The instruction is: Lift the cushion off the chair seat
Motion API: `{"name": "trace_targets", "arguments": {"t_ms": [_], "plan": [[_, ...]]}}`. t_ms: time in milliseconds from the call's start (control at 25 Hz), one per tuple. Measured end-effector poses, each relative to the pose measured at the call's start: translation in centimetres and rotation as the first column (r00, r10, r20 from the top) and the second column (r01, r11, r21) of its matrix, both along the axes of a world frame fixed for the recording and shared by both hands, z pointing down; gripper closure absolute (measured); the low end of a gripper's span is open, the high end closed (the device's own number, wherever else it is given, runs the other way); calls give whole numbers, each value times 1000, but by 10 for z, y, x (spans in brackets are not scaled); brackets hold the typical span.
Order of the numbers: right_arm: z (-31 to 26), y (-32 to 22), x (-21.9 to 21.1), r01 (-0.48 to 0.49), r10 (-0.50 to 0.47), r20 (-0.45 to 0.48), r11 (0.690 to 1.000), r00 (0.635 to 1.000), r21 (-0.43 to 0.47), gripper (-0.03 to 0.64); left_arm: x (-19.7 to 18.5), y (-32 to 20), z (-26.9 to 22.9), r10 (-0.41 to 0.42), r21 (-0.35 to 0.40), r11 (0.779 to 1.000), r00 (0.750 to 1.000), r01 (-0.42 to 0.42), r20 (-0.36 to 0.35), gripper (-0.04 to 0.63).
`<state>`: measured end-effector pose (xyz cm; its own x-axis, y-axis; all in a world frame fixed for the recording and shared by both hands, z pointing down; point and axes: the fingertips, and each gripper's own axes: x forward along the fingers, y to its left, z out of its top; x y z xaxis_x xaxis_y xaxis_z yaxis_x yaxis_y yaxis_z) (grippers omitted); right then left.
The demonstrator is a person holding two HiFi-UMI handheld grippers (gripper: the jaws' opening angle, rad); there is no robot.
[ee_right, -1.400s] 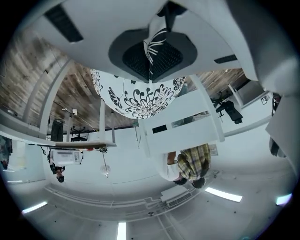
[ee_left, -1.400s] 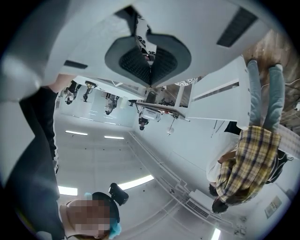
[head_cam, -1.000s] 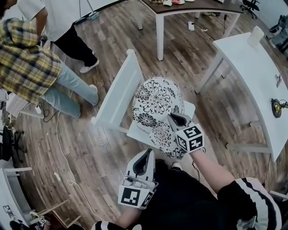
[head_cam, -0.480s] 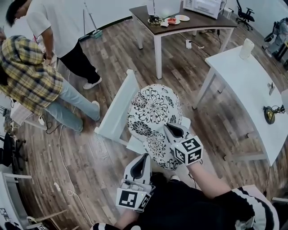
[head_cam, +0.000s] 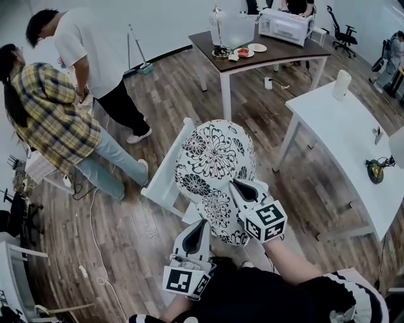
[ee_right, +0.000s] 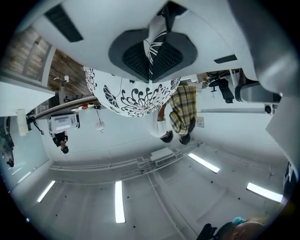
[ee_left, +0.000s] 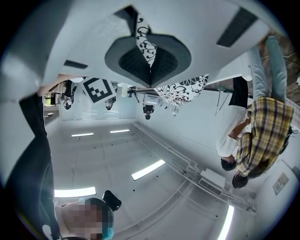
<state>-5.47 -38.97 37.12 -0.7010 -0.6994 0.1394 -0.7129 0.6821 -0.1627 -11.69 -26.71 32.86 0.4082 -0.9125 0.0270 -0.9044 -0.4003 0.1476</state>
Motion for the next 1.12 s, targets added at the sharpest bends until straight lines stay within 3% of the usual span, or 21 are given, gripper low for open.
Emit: {"name": "trace_targets", "arguments": {"t_ms": [480,1120], "plan": [[-34,37,29,4,-9,62,996,998,86,583,31,22,-9,-6,51,999,999,5,31,594],[-49,90,60,36,-52,106,987,993,154,583,69,69,-10,-42,60,997,999,40,28,594]]}}
